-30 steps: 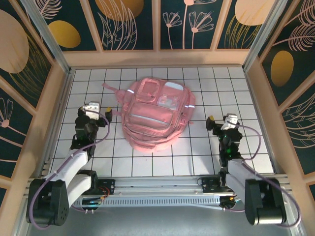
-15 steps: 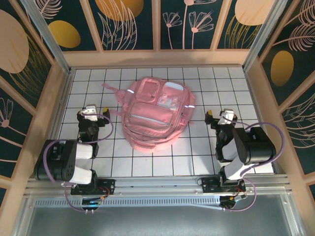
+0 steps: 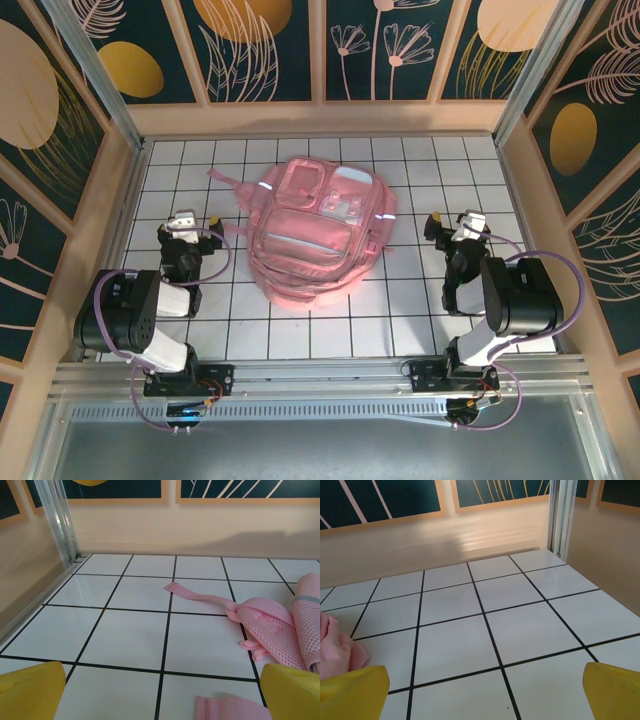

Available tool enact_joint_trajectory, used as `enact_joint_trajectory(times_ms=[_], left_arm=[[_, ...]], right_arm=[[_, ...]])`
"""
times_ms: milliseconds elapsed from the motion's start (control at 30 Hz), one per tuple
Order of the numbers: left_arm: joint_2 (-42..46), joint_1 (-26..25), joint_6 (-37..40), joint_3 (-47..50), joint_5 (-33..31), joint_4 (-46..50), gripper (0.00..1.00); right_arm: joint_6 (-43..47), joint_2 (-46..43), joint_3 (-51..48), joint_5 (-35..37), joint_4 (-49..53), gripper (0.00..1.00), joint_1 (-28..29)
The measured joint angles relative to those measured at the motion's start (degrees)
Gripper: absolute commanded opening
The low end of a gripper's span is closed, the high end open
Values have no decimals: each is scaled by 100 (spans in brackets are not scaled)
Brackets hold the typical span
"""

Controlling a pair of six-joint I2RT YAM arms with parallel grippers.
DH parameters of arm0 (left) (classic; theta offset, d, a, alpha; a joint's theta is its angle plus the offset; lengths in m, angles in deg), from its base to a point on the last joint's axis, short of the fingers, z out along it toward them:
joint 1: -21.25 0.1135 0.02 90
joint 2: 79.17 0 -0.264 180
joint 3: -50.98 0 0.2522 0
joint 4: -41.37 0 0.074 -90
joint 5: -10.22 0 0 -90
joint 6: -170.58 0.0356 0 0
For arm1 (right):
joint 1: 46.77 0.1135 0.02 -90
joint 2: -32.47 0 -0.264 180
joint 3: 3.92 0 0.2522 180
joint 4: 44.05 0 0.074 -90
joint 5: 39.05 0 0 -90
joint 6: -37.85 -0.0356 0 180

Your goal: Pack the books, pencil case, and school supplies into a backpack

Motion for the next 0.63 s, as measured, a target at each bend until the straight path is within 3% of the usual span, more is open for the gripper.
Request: enact_joint_trajectory(times_ms=[633], left_arm=[[4, 0, -20, 0, -20, -2, 99]], right_arm=[[0, 0, 0, -2, 90, 99, 0]])
